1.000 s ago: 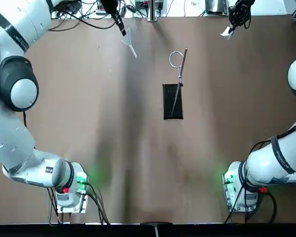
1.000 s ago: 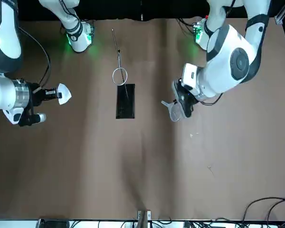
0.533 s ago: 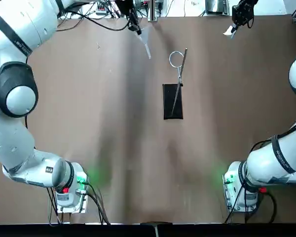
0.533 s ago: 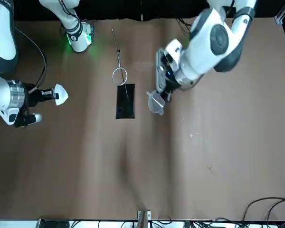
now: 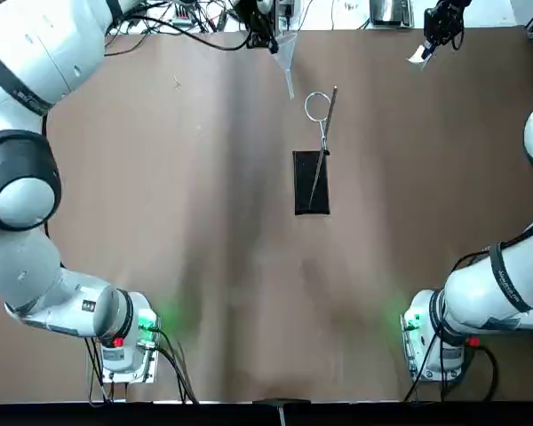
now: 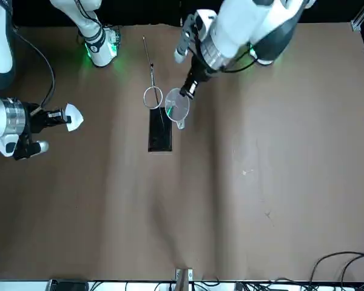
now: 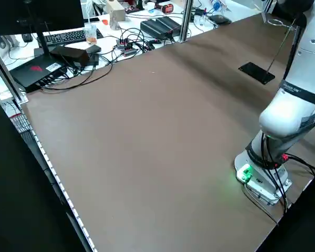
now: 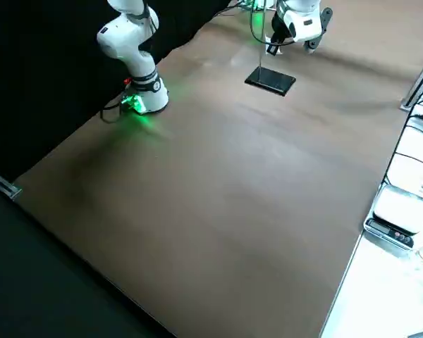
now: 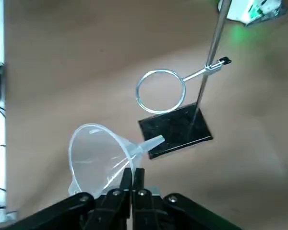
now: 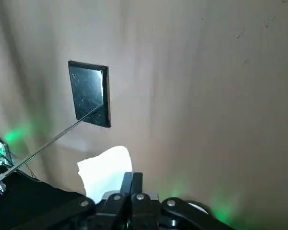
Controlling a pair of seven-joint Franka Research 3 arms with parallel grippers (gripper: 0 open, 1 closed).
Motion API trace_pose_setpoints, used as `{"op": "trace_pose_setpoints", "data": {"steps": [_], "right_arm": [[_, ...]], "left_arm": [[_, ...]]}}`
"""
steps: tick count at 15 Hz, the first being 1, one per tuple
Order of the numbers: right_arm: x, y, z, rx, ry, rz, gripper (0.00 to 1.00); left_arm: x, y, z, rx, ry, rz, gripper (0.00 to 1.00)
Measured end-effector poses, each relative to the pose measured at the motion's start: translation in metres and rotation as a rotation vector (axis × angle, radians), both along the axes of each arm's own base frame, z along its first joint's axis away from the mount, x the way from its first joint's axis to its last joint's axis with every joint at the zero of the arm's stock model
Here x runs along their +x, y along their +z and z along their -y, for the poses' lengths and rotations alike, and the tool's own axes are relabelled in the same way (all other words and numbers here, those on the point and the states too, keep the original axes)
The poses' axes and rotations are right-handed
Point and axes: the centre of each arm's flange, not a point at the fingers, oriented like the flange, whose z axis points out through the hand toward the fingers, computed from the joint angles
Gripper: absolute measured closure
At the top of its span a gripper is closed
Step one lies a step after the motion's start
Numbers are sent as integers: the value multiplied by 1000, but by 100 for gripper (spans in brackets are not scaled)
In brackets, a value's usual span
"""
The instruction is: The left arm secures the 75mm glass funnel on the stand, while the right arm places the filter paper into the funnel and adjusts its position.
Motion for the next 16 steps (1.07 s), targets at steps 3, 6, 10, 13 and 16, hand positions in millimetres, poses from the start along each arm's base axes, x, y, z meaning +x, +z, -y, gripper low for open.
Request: {"op": "trace_pose_setpoints", "data": {"steps": [3, 6, 10, 13, 16], "right_arm": [[0, 0, 0, 1, 1, 0, 99], [0, 0, 0, 1, 2, 0, 99], [0, 0, 0, 2, 3, -1, 99], [0, 0, 0, 2, 3, -1, 99], [0, 0, 0, 2, 4, -2, 99]], "left_arm": [[-23, 13, 24, 17, -58, 104, 97], [-49, 21, 49, 4, -113, 153, 97], [-78, 22, 75, 33, -158, 217, 97], [-93, 18, 89, 66, -178, 269, 97], [-98, 12, 99, 64, -175, 308, 97]]}}
